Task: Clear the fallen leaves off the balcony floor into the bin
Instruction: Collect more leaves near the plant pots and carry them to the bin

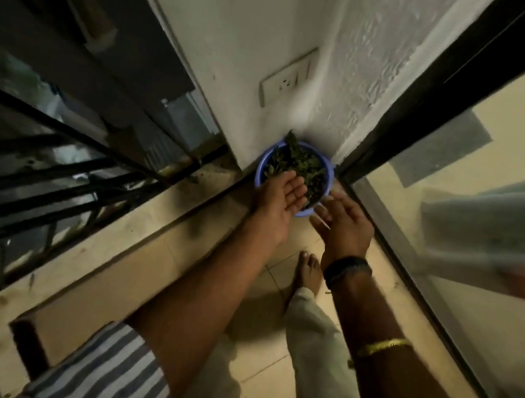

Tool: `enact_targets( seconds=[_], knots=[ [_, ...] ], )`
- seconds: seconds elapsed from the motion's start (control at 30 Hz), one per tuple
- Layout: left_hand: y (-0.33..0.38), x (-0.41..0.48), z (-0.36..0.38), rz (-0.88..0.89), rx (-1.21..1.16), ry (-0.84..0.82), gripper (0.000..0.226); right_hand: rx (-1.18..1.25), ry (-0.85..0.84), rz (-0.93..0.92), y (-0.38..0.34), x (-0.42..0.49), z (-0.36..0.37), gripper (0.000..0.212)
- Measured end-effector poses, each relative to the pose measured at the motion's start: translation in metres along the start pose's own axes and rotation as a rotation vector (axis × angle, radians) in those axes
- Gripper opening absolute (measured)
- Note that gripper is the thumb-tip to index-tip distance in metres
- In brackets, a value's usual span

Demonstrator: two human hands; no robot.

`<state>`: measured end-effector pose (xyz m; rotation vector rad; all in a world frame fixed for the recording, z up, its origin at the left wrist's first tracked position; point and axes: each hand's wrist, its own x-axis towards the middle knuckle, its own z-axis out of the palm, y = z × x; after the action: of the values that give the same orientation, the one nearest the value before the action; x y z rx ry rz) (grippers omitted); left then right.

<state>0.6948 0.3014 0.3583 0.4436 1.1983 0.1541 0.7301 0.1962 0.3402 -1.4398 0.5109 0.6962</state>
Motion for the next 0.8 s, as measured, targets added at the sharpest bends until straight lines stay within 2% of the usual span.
enact_targets(
  seconds=[0.17,0.27,0.5,0.8],
  knots=[
    [0.006,-0.122,0.013,0.034,0.235,-0.167,0.026,0.167,0.003,-0.065,-0.051,-0.128,-0.027,0.010],
    [0.006,-0.194,0.012,0.024,0.339,-0.307,0.023,0.181,0.028,-0.148,-0.068,-0.200,-0.049,0.011],
    [-0.027,-0.308,0.001,-0.032,0.598,-0.546,0.020,0.389,0.273,-0.271,-0.066,-0.331,-0.110,0.013],
    [-0.161,-0.402,0.002,-0.241,0.986,-0.786,0.017,0.749,0.628,-0.387,-0.018,-0.436,-0.224,0.012]
  ],
)
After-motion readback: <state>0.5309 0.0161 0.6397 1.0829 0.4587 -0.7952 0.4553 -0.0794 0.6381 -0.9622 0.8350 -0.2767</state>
